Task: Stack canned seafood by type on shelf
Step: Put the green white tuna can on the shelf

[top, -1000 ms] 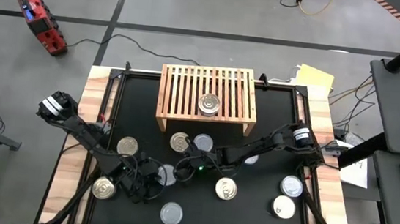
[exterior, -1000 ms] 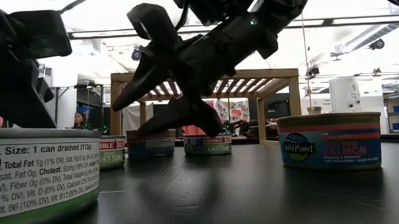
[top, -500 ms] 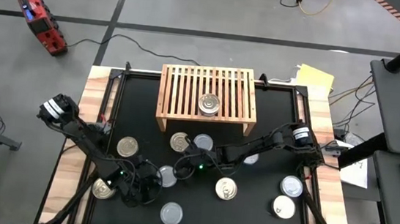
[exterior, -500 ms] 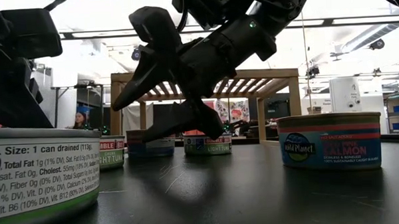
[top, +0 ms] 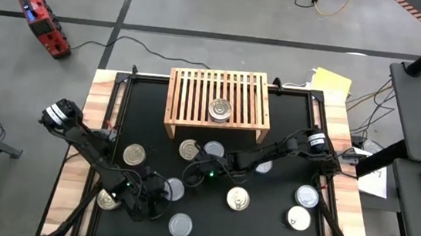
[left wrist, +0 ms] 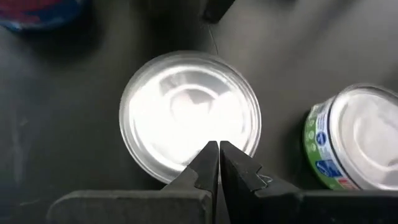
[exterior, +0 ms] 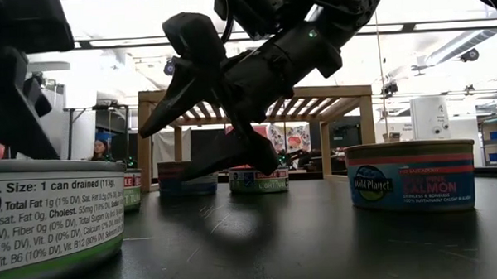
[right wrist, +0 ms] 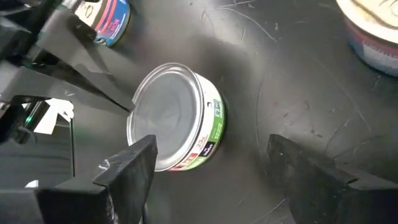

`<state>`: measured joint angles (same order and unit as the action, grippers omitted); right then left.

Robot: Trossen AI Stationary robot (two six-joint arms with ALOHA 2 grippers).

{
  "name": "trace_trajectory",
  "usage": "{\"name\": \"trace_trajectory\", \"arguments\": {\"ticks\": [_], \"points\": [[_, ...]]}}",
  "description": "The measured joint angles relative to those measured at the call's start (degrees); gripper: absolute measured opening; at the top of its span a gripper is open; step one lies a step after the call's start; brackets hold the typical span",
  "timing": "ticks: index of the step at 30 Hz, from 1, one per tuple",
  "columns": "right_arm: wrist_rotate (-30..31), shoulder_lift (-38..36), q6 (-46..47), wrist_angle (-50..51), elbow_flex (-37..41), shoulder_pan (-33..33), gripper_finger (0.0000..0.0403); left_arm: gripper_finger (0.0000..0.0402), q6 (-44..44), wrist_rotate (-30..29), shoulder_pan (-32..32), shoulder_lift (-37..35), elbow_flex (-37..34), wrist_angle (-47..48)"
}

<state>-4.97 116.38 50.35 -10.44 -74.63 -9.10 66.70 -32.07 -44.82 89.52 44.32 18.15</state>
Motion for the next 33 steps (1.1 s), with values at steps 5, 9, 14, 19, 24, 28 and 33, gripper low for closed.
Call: {"name": "trace_trajectory", "arguments": {"ticks": [5,9,14,19,24,28,33], "points": [[0.0,0.0,0.1,0.0,0.0,0.3,0.0295,0.0,-0.2,-0.1,0.0,-0.3,2.4,4.9],[-0.4,0.0,0.2,0.0,0.0,0.3,0.029,0.0,-0.1,2.0,-0.7,-0.5,3.3,7.8],[-1.0,0.0,0.3,0.1,0.0,0.5,0.029,0.0,0.0,1.5,-0.9,-0.5,2.3,7.2],[-1.0,0.0,0.2,0.1,0.0,0.7,0.0298,0.0,0.0,1.3,-0.9,0.1,0.5,2.9],[-1.0,0.0,0.2,0.1,0.0,0.9,0.0295,0.0,1.6,1.4,-0.9,0.5,-0.4,1.5],[-1.5,0.0,0.4,0.1,0.0,0.9,0.0288,0.0,2.6,1.1,-1.3,0.5,-0.9,1.3],[-4.4,0.0,2.8,-0.6,0.0,1.0,0.0288,0.0,6.3,-1.8,-3.2,2.4,-1.2,0.5]]}}
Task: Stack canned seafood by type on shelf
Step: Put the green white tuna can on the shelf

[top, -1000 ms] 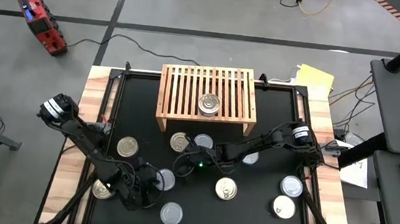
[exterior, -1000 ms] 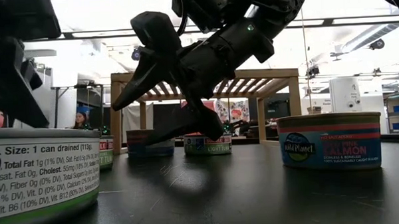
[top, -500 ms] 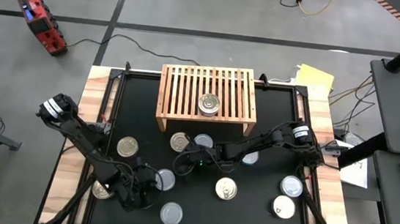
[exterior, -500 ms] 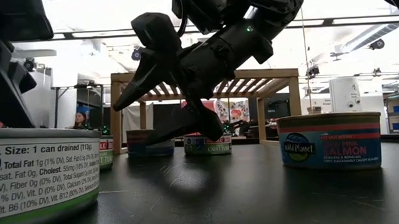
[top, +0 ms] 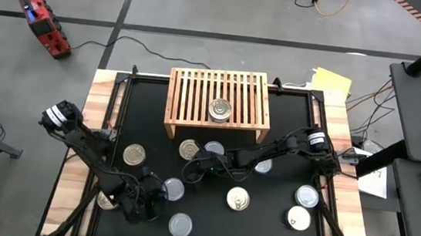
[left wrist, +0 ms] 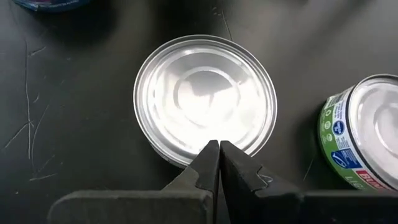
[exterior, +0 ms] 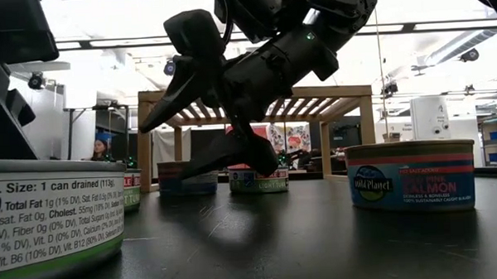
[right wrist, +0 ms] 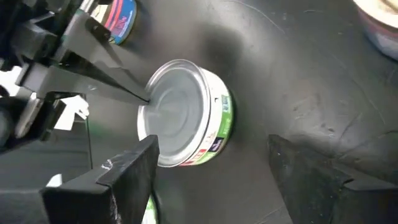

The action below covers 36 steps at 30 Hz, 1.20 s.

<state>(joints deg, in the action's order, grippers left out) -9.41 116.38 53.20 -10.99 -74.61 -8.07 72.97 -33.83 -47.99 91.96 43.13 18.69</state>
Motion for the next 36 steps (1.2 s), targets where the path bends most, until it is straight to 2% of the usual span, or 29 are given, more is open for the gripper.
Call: {"name": "trace_trajectory", "arguments": {"ticks": [13,17,28,36], "points": [[-1.1,0.0,1.4,0.0,0.0,0.2,0.0336,0.0,5.5,-2.7,-2.3,2.0,0.0,-0.9],[-1.3,0.3,0.8,0.0,-0.5,0.2,0.0337,0.0,5.8,-3.2,-2.3,2.2,0.0,-0.9],[-8.2,5.7,0.1,3.0,-6.8,0.5,0.0345,0.0,7.6,-4.3,-2.7,4.4,0.0,-4.1],[-8.2,5.9,-1.7,6.2,-8.6,0.6,0.0349,0.0,12.3,-7.8,-4.8,6.1,0.0,-4.6]]}}
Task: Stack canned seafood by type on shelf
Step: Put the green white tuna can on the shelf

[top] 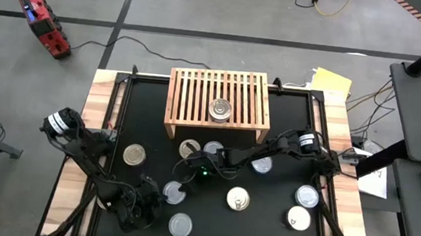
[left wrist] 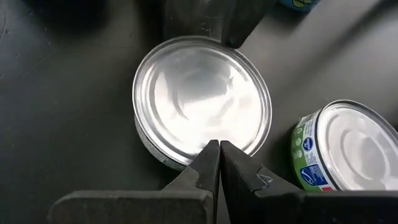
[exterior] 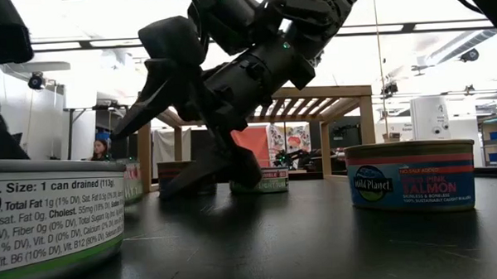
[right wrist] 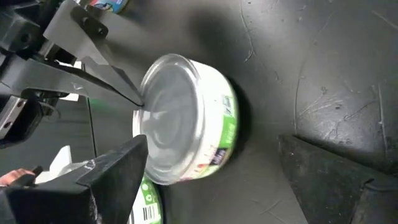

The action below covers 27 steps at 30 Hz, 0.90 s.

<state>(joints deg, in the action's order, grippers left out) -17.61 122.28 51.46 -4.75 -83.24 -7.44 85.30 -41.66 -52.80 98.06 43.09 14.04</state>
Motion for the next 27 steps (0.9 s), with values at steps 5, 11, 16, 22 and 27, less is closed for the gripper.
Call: {"name": "trace_trajectory", "arguments": {"ticks": [5,11,16,22,27], "points": [[0.0,0.0,0.1,-0.4,-0.1,0.0,0.035,0.0,0.9,0.7,-0.6,0.2,0.0,-0.4],[-0.4,0.0,-0.3,-0.9,-0.1,0.0,0.035,0.0,0.9,0.9,-0.6,0.2,0.0,-0.4],[-0.9,0.0,-0.5,-1.9,-0.1,-0.1,0.035,0.0,0.8,0.2,-0.5,0.3,-0.1,-0.5],[-1.1,0.0,-0.5,-2.6,-0.1,-0.2,0.035,0.0,0.8,-0.9,-0.4,0.4,-0.2,-0.6],[-1.1,0.0,-0.4,-2.7,-0.1,-0.2,0.035,0.0,0.8,-2.9,-0.3,0.5,-0.2,-1.2]]}}
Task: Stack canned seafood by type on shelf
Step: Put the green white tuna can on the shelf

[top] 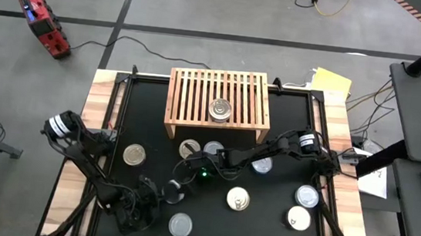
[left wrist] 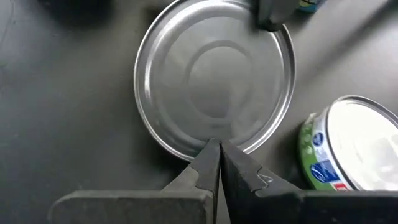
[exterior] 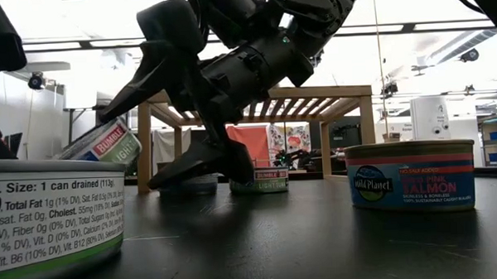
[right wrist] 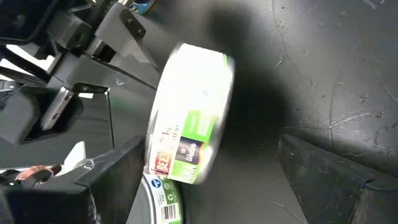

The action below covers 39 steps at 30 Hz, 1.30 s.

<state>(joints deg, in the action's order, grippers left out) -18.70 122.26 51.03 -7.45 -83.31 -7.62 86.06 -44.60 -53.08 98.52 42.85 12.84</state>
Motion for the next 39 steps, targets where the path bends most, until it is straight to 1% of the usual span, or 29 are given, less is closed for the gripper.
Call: {"name": "trace_trajectory", "arguments": {"ticks": [6,10,19,29,32,35,39], "points": [[0.0,0.0,-0.1,-0.4,0.0,0.0,0.0348,0.0,-0.2,-0.2,0.5,0.0,0.0,-0.2],[0.1,0.0,-1.5,-0.4,0.0,0.0,0.0339,0.0,-1.1,-0.5,0.8,0.0,0.0,-0.6],[2.2,0.0,-10.6,1.1,-2.5,-0.5,0.0317,0.0,-4.7,-0.5,2.0,0.0,0.0,-2.5],[2.4,0.0,-15.3,1.3,-2.7,-0.5,0.0269,0.0,-4.9,-0.6,2.4,0.0,0.0,-2.8],[3.8,0.0,-15.7,1.3,-2.7,-0.5,0.0258,0.0,-5.6,-0.9,2.6,-0.1,0.0,-2.9],[4.0,0.6,-15.4,1.0,-2.9,-0.5,0.026,0.0,-6.1,-0.9,2.7,-0.1,0.0,-3.3],[3.7,2.4,-14.7,1.1,-3.6,-0.5,0.0276,0.0,-6.1,-0.9,2.7,-0.1,0.0,-3.6]]}}
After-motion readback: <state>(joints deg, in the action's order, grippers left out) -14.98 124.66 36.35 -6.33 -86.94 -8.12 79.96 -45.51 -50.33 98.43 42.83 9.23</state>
